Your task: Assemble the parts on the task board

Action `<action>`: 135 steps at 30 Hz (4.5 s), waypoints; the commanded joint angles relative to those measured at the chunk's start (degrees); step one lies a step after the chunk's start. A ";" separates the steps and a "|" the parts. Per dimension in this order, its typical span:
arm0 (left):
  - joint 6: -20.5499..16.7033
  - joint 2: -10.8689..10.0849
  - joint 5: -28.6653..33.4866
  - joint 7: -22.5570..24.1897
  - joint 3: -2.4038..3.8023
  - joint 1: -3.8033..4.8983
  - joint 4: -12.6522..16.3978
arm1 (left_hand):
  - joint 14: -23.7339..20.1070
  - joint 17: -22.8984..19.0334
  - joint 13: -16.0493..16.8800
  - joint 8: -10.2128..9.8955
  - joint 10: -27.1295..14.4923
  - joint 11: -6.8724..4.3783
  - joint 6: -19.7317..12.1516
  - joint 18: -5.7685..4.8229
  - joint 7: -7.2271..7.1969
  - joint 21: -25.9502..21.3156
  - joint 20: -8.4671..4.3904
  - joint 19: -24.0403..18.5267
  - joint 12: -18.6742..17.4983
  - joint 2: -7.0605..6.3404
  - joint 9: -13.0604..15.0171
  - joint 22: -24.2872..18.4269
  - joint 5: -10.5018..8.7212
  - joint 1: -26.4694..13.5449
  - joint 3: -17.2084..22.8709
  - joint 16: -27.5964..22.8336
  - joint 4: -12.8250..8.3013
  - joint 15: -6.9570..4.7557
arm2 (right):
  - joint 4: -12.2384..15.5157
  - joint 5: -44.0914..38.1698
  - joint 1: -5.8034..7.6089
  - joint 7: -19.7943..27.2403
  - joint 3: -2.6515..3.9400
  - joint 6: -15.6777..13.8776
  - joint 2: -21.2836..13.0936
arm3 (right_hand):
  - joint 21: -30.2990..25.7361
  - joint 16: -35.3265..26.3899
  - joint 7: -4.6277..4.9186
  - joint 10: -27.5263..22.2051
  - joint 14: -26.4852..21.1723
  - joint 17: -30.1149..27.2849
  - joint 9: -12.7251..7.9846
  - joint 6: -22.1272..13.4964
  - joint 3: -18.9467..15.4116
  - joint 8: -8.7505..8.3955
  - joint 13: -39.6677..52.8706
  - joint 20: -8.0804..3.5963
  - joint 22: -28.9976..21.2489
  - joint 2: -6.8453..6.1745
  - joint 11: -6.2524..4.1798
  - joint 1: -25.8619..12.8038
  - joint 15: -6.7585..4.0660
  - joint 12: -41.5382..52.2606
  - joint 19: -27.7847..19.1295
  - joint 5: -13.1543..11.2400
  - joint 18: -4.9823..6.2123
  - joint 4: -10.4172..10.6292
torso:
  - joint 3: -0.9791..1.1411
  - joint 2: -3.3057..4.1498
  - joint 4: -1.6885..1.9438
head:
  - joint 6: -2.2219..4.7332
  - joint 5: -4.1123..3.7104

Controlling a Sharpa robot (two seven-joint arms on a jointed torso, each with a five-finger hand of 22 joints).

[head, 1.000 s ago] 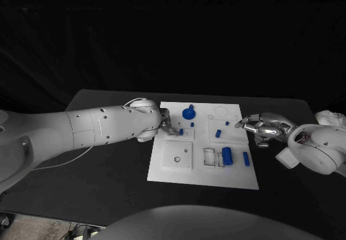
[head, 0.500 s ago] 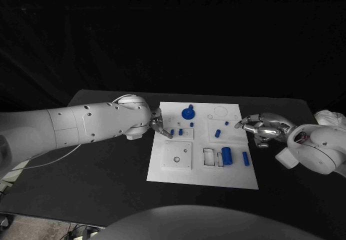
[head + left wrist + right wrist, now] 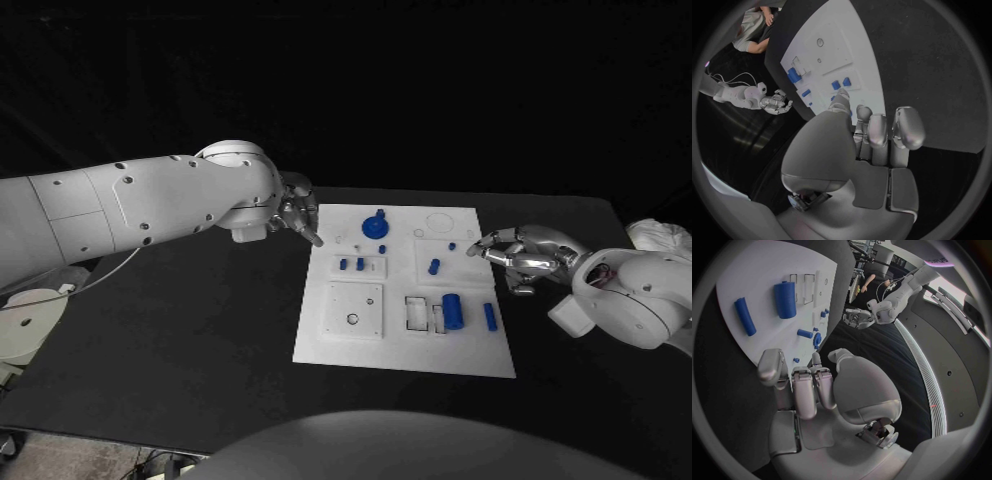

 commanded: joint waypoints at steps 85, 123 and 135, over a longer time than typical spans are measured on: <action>-16.42 20.96 -26.35 27.68 -0.17 -10.85 -20.99 | 8.63 -11.22 -47.45 -17.58 3.48 0.88 14.07 -0.55 -1.28 5.63 -0.57 5.91 -40.06 -7.29 -40.34 10.48 4.16 7.70 23.64 -1.53 -2.02 -1.57 | 0.06 -0.30 -0.44 3.33 0.00 0.18 -0.18 | -0.45 -0.68 0.03 -3.59 1.74 11.15 0.24 0.10 2.29 0.40 7.53 -0.14 7.59 -0.80 -0.35 -0.43 -0.16 -2.32 -0.54 -0.72 0.38 -0.07 | -0.08 0.07 -0.10 | -0.01 -0.86; -16.61 23.21 -28.05 30.08 -0.16 -12.63 -24.84 | 8.51 -11.78 -46.82 -15.47 7.01 -0.05 17.49 -0.49 -1.59 5.29 -1.19 5.80 -38.14 -6.44 -40.85 10.46 5.32 8.46 25.47 -1.19 -5.11 -2.25 | 0.08 -0.28 -0.48 3.06 0.00 0.27 -0.55 | -0.57 -0.75 0.11 -3.52 1.63 11.04 0.35 0.45 2.65 0.62 7.51 -0.13 7.55 -0.94 -0.27 -0.58 -0.12 -2.35 -0.66 -0.92 0.40 -0.05 | -0.08 0.06 -0.06 | -0.01 -1.43; -23.60 22.17 -31.24 32.52 -0.13 -12.79 -23.33 | 9.66 -11.06 -46.36 -14.25 9.82 -0.26 19.48 -0.53 -1.46 5.47 -1.49 6.04 -37.00 -5.91 -40.76 10.49 6.26 8.32 25.61 -0.36 -6.51 -2.54 | 0.10 -0.26 -0.51 3.15 0.00 0.29 -0.66 | -0.61 -0.77 0.13 -3.51 1.59 11.00 0.38 0.56 2.73 0.69 7.50 -0.13 7.54 -0.95 -0.26 -0.61 -0.11 -2.36 -0.70 -0.95 0.41 -0.05 | -0.07 0.02 -0.03 | -0.01 -1.38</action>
